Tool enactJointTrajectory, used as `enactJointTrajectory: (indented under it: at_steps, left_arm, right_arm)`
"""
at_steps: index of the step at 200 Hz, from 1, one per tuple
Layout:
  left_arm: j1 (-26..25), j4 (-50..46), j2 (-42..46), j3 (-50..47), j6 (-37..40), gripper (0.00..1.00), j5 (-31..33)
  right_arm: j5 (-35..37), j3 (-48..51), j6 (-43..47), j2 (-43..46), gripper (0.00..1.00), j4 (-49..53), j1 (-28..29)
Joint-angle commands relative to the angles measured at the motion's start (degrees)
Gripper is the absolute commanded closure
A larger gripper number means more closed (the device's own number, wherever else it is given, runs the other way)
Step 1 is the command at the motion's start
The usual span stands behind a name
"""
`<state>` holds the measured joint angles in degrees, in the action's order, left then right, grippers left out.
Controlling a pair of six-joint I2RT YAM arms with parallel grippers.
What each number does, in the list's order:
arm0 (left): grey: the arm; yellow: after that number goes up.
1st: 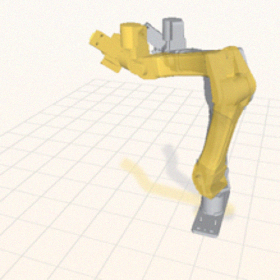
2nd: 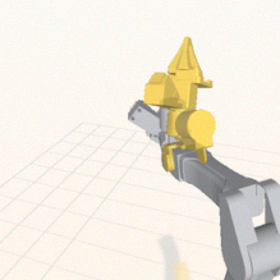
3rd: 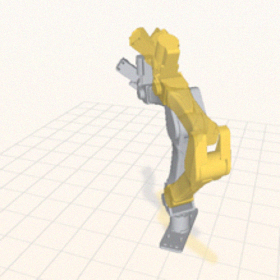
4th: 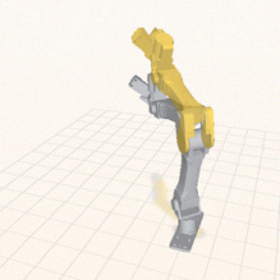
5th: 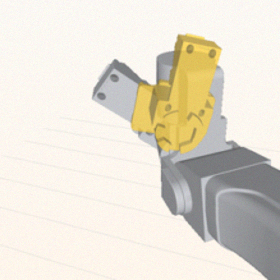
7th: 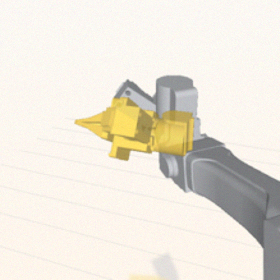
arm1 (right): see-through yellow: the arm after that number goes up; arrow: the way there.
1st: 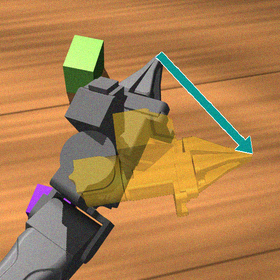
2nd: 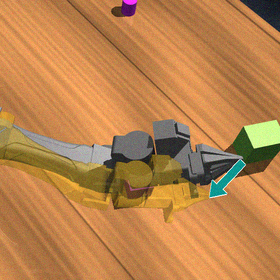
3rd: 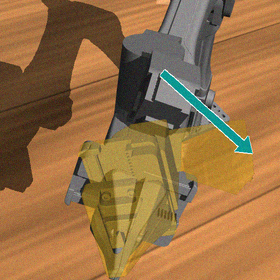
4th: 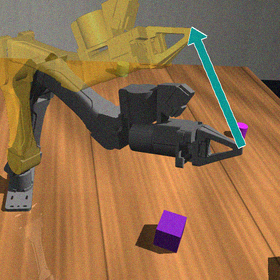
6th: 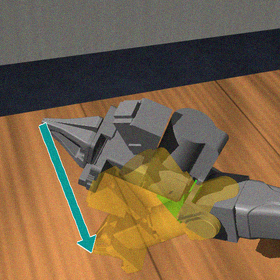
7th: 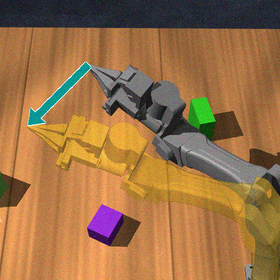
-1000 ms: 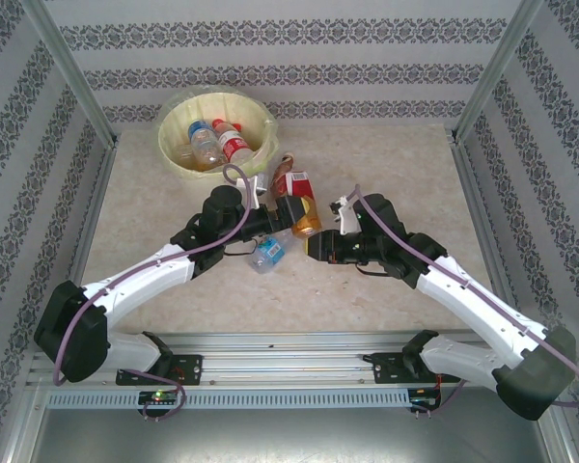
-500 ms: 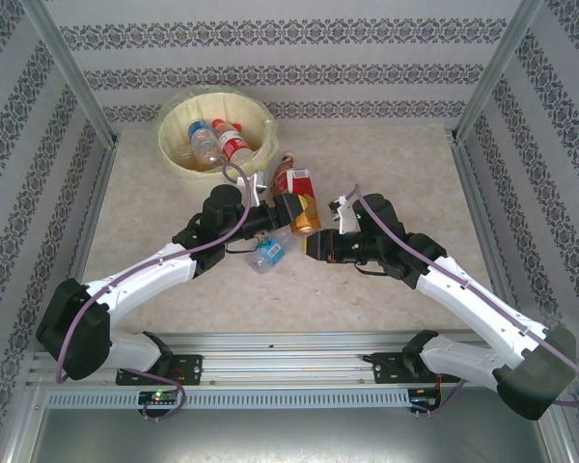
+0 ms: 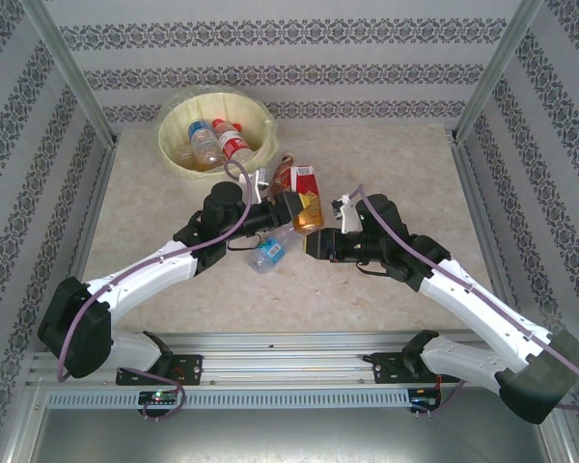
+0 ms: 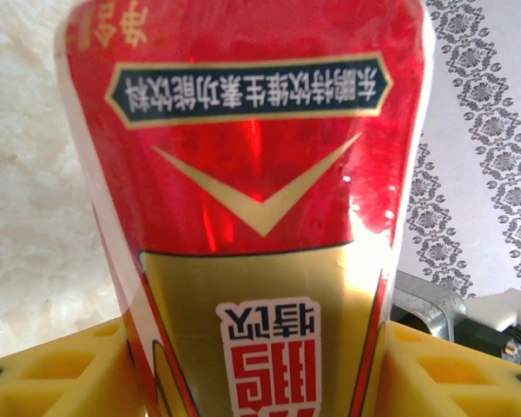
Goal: Put the plastic bottles in the bin
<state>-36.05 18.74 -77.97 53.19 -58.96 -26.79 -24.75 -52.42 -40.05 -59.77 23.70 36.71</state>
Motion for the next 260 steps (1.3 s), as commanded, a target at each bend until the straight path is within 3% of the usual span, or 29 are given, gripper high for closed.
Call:
enactJointTrajectory:
  at_steps: [1, 23, 72, 132, 177, 260]
  left_arm:
    - [0.2, -2.0, 2.2, 4.2, 2.4, 0.45, -0.9]
    - [1.9, -7.4, 3.4, 7.3, 4.0, 0.45, -1.2]
    - [8.1, -25.7, 3.8, 19.7, 9.4, 0.45, -3.1]
    - [20.5, -45.1, 1.0, 33.0, 15.0, 0.45, -3.6]
    - [27.5, -53.8, -2.7, 41.9, 18.6, 0.45, -1.7]
    - [31.0, -63.0, -14.4, 57.3, 25.7, 0.44, 1.4]
  right_arm:
    - [0.6, -0.2, 0.4, 1.9, 0.43, -0.5, 0.8]
    - [1.2, -1.9, 1.6, 3.1, 0.25, 1.6, 0.8]
    - [2.1, -7.9, 3.6, 5.3, 0.02, 5.5, 0.9]
    - [2.6, -15.2, 4.9, 5.6, 0.02, 7.5, 0.9]
    - [3.5, -15.8, 5.6, 5.7, 0.02, 8.8, 0.9]
    - [4.8, -16.1, 6.6, 5.4, 0.02, 10.7, 0.9]
